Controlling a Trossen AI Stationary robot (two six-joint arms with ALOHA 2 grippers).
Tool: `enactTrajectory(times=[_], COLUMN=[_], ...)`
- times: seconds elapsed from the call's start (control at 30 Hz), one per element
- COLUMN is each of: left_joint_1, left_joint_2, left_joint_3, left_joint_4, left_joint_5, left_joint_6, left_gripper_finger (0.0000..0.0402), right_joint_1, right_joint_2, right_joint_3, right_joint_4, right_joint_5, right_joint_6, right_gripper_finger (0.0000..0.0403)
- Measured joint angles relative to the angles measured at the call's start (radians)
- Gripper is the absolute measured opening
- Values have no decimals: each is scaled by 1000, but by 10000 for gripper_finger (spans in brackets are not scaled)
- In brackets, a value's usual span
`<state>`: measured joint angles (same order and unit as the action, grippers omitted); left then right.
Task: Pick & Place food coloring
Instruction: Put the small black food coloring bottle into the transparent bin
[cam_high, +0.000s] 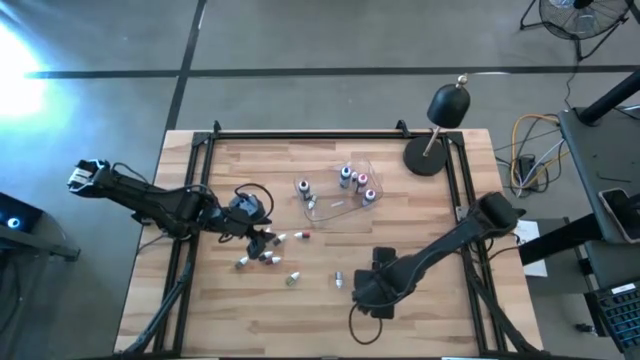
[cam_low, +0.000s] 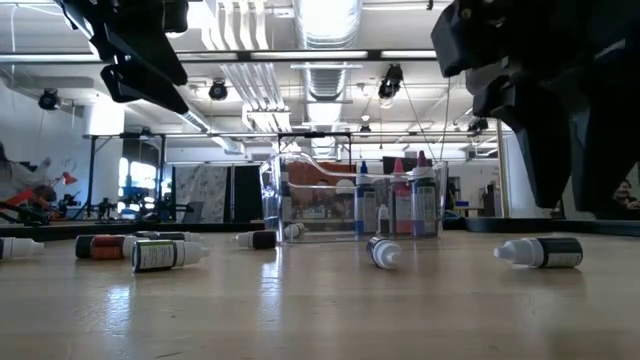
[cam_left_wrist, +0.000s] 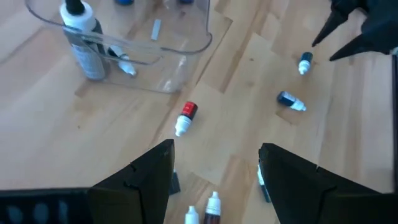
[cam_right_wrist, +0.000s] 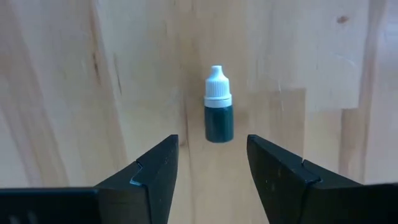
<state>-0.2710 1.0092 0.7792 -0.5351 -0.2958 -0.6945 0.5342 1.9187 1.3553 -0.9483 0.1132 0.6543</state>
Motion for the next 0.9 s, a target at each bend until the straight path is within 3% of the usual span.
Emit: enactTrajectory(times=[0.3,0.73,0.9], left_joint_1=[1,1,1], left_joint_2=[0,0,0], left_joint_3=[0,0,0], left_joint_4=[4,23,34], left_joint_5=[-28,-48,-55], left_joint_6=[-21,-77,-94], left_gripper_finger=[209,209,209], right_joint_1=[-15,-33,-35], right_joint_2=[-7,26,27], right_joint_3=[-107,-128,-126], right_joint_4=[181,217,222], right_joint_5=[-4,6,-6], right_joint_6=[-44,-68,-68], right_gripper_finger=[185,183,156])
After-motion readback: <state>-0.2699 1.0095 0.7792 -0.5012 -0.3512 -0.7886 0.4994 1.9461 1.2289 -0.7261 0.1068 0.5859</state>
